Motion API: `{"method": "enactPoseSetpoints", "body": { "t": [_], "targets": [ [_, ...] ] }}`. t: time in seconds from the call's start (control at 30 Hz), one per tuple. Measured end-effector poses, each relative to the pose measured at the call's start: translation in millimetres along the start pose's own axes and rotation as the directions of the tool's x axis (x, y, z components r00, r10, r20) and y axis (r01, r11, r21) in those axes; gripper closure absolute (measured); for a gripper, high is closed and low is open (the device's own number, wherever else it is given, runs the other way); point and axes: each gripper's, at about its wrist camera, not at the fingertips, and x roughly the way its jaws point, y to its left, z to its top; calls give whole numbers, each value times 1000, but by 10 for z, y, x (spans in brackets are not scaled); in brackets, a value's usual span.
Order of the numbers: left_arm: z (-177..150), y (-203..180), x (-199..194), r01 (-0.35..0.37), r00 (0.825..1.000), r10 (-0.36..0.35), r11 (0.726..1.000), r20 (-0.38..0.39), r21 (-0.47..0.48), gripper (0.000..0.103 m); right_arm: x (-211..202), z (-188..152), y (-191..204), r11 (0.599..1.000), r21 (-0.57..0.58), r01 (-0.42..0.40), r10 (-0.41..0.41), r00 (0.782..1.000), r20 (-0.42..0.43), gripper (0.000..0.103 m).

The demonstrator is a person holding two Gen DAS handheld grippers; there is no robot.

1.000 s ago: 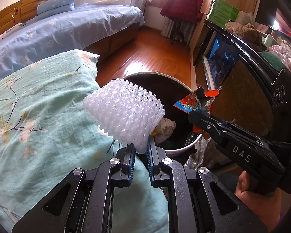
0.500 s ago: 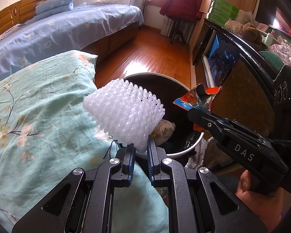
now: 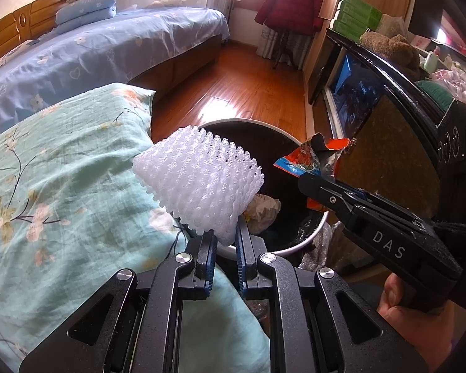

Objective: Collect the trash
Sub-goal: 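Carry the foam net and candy toy over the trash bin with both tools, then lower both held items into the bin and open both tools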

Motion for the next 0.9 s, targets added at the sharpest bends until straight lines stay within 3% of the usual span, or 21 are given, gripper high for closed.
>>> {"method": "enactPoseSetpoints", "body": {
  "t": [0.9],
  "targets": [
    [106, -64, 157, -11, 1000, 11, 1000, -25, 11, 92, 173, 54, -32, 1000, -1, 6, -6, 1000, -27, 82]
  ]
}}
